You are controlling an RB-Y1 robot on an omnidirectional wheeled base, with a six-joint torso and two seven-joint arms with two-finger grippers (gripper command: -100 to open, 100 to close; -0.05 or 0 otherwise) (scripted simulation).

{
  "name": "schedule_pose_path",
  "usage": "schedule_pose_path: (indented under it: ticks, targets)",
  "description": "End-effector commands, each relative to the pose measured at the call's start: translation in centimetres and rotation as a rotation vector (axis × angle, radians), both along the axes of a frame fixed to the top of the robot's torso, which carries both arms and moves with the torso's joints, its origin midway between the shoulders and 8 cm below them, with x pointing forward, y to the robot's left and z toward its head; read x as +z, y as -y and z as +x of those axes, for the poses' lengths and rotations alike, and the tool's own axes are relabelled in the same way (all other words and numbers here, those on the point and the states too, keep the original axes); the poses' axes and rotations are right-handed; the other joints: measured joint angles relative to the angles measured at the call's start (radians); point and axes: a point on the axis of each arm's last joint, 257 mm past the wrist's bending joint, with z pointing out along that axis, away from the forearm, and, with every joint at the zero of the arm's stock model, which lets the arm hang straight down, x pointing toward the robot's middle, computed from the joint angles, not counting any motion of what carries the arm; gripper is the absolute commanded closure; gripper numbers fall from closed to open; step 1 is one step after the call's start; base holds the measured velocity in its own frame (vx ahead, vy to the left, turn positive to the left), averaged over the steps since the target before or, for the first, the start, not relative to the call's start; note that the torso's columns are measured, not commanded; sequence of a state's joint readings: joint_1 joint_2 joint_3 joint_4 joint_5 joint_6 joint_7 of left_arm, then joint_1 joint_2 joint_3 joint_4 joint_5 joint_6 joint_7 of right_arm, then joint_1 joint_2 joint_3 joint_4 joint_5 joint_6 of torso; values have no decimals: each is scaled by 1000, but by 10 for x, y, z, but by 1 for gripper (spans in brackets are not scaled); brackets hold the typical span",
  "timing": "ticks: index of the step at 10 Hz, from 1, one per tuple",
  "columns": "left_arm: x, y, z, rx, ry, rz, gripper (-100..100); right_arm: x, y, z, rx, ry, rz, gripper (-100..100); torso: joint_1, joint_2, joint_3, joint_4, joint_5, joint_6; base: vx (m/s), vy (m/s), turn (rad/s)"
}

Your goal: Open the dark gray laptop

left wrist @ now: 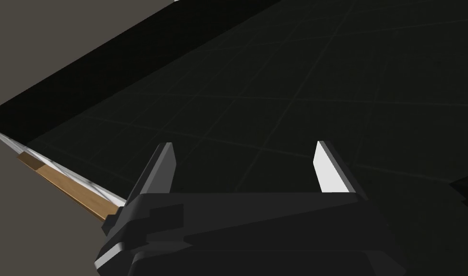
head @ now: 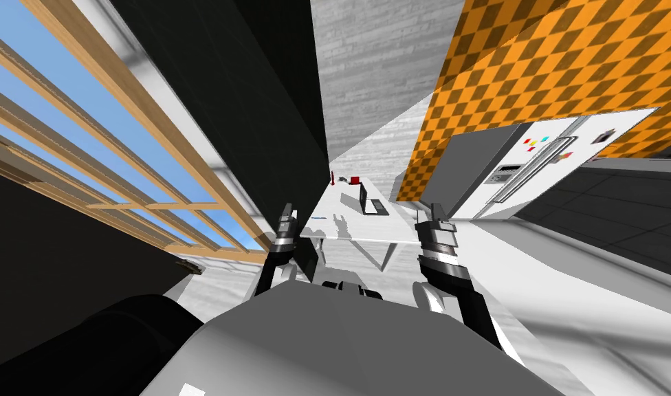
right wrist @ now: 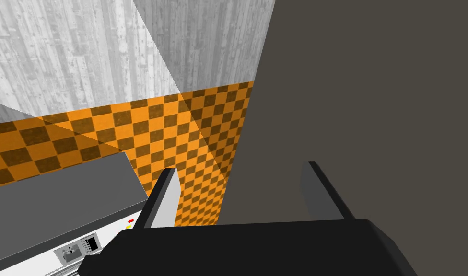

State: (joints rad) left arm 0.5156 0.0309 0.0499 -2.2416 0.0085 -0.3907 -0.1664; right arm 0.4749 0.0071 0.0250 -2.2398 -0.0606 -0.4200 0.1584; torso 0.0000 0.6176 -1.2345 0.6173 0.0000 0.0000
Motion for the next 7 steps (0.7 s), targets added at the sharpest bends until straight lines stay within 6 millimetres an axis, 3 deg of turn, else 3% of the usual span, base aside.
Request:
schedule_pose_path:
  ticks: [1, 3, 7]
  targets:
    - [0, 0, 0, 0, 0, 0, 0, -4, -3, 3, 8, -19, -52, -100, 0, 74, -148, 74, 0, 0, 9, 10, 42]
    - [0, 0, 0, 0, -1, 0, 0, -13, -5, 8, 10, -55, -137, -100, 1, 117, -236, 117, 0, 0, 2, 24, 63]
    - [0, 0, 0, 0, -1, 0, 0, -42, 0, 23, -23, -150, -333, -100, 1, 120, -242, 121, 0, 0, 9, 43, 99]
